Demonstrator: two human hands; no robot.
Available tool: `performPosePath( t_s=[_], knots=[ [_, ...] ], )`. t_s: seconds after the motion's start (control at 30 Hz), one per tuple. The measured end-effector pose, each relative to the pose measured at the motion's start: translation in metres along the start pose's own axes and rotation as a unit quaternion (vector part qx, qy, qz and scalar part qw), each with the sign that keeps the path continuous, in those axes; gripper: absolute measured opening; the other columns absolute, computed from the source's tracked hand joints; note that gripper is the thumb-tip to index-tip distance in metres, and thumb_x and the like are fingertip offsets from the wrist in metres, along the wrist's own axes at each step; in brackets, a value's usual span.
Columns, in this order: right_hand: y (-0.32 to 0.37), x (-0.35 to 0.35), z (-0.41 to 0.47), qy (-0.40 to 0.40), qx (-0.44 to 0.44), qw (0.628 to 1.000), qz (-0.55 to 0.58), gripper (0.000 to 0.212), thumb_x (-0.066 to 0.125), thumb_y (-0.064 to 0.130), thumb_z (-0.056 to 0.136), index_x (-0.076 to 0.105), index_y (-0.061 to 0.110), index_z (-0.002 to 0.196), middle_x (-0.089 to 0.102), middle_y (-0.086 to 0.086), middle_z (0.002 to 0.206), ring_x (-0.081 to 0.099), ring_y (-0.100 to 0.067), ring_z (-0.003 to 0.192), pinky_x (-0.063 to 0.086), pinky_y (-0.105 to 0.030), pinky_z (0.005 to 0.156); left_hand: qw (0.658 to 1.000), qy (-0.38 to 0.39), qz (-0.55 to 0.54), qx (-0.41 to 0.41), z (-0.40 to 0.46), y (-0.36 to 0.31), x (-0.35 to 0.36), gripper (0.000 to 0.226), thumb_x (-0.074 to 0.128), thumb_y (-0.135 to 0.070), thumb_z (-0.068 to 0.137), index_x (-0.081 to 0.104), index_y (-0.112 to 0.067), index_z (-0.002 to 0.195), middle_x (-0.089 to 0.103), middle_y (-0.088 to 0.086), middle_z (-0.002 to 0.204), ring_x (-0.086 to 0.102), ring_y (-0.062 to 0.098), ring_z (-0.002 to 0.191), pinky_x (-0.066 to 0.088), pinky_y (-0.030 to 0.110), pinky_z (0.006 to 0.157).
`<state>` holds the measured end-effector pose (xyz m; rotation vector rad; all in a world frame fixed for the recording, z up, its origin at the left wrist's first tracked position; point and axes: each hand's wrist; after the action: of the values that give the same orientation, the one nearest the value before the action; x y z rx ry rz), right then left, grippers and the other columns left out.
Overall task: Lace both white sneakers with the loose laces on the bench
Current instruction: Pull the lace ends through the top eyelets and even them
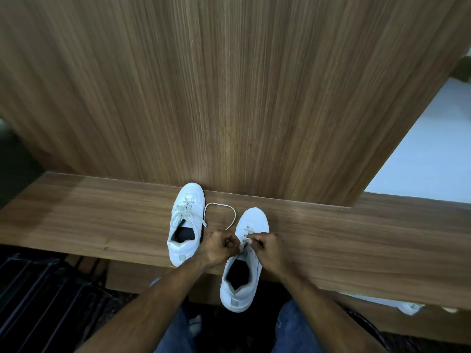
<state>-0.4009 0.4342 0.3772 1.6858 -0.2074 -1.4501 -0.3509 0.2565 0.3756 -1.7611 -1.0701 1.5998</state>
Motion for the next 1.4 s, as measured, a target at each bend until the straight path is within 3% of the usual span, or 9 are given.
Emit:
performPosePath(
  t_s=[0.1, 0.2, 0.3, 0.53, 0.83, 1.0, 1.2, 1.27, 1.4],
  knots=[
    [-0.002, -0.001, -0.005, 0.008, 0.011, 1.0, 0.001, 0.013, 0.056, 0.033, 0.088, 0.068, 0.027, 0.087, 0.057, 0.022, 0.059, 0.054, -0.002, 0.063, 0.044, -0.027, 0.061, 0.998, 0.005, 0.05, -0.027, -0.004, 0.003, 0.004, 0.02, 0.078, -0.031, 0.074, 0.061, -0.034, 0.066, 0.065, -0.008, 0.071, 0.058, 0.006, 0.067, 0.046, 0.026, 0.065],
    [0.001, -0.001, -0.009, 0.004, 0.034, 0.999, -0.006, 0.025, 0.052, 0.042, 0.08, 0.071, 0.031, 0.092, 0.073, 0.014, 0.082, 0.066, -0.006, 0.075, 0.053, -0.031, 0.068, 0.997, -0.01, 0.06, -0.04, -0.006, 0.003, 0.008, 0.028, 0.071, -0.025, 0.08, 0.058, -0.031, 0.056, 0.059, -0.012, 0.061, 0.054, 0.003, 0.062, 0.039, 0.021, 0.059],
    [0.004, 0.002, -0.01, 0.005, 0.021, 0.998, -0.063, 0.027, 0.05, 0.039, 0.078, 0.072, 0.026, 0.086, 0.073, 0.008, 0.085, 0.066, -0.012, 0.077, 0.052, -0.032, 0.069, 0.997, -0.012, 0.012, -0.075, -0.004, 0.008, 0.008, 0.039, 0.067, -0.021, 0.085, 0.058, -0.03, 0.048, 0.054, -0.011, 0.046, 0.051, 0.005, 0.05, 0.039, 0.022, 0.057],
    [0.02, 0.009, -0.01, 0.004, -0.006, 0.981, -0.196, 0.025, 0.051, 0.032, 0.088, 0.072, 0.022, 0.097, 0.07, 0.002, 0.101, 0.058, -0.019, 0.1, 0.046, -0.032, 0.075, 0.985, -0.006, -0.105, -0.138, -0.002, 0.012, 0.011, 0.023, 0.065, -0.01, 0.087, 0.065, -0.012, 0.065, 0.059, 0.005, 0.055, 0.051, 0.01, 0.043, 0.044, 0.026, 0.056],
    [0.027, 0.018, -0.01, 0.031, 0.015, 0.979, -0.199, 0.026, 0.049, 0.034, 0.09, 0.07, 0.025, 0.102, 0.065, 0.003, 0.107, 0.054, -0.019, 0.108, 0.047, -0.034, 0.08, 0.967, -0.002, -0.182, -0.179, -0.008, 0.003, 0.007, 0.015, 0.063, -0.012, 0.09, 0.067, -0.011, 0.075, 0.059, 0.006, 0.061, 0.051, 0.009, 0.045, 0.044, 0.022, 0.052],
    [0.025, 0.021, -0.009, 0.03, 0.003, 0.979, -0.204, 0.026, 0.049, 0.032, 0.091, 0.071, 0.022, 0.102, 0.061, 0.001, 0.106, 0.051, -0.022, 0.108, 0.047, -0.036, 0.083, 0.931, 0.023, -0.259, -0.257, -0.013, -0.006, 0.002, 0.012, 0.06, -0.023, 0.092, 0.067, -0.013, 0.092, 0.062, 0.002, 0.069, 0.055, 0.012, 0.057, 0.052, 0.026, 0.065],
    [0.014, 0.012, -0.012, 0.018, -0.016, 0.979, -0.201, 0.028, 0.058, 0.034, 0.086, 0.062, 0.025, 0.112, 0.058, 0.004, 0.112, 0.051, -0.022, 0.111, 0.038, -0.034, 0.095, 0.957, -0.005, -0.206, -0.204, -0.005, -0.022, -0.003, 0.016, 0.051, 0.004, 0.091, 0.058, -0.002, 0.077, 0.059, 0.009, 0.062, 0.052, 0.005, 0.037, 0.038, 0.016, 0.036],
    [0.006, 0.007, -0.015, 0.021, -0.017, 0.981, -0.193, 0.039, 0.06, 0.039, 0.085, 0.058, 0.025, 0.121, 0.057, 0.004, 0.117, 0.049, -0.021, 0.115, 0.036, -0.034, 0.098, 0.948, -0.019, -0.245, -0.203, -0.002, -0.024, -0.012, 0.019, 0.046, 0.001, 0.094, 0.058, -0.005, 0.081, 0.067, 0.011, 0.069, 0.061, 0.01, 0.046, 0.043, 0.018, 0.04],
    [-0.002, -0.002, -0.02, 0.003, -0.007, 0.986, -0.165, 0.046, 0.061, 0.048, 0.08, 0.059, 0.026, 0.12, 0.059, 0.005, 0.116, 0.051, -0.02, 0.114, 0.038, -0.036, 0.097, 0.887, -0.085, -0.414, -0.185, 0.012, -0.039, -0.049, 0.016, 0.042, -0.013, 0.099, 0.057, -0.011, 0.093, 0.073, 0.009, 0.079, 0.072, 0.018, 0.069, 0.057, 0.025, 0.06]
  ],
)
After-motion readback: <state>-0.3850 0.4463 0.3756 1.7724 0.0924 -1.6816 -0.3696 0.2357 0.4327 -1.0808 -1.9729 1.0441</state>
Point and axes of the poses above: each hand's wrist, its own z-axis towards the middle knuckle, its own x-axis out of the palm, y = z × x
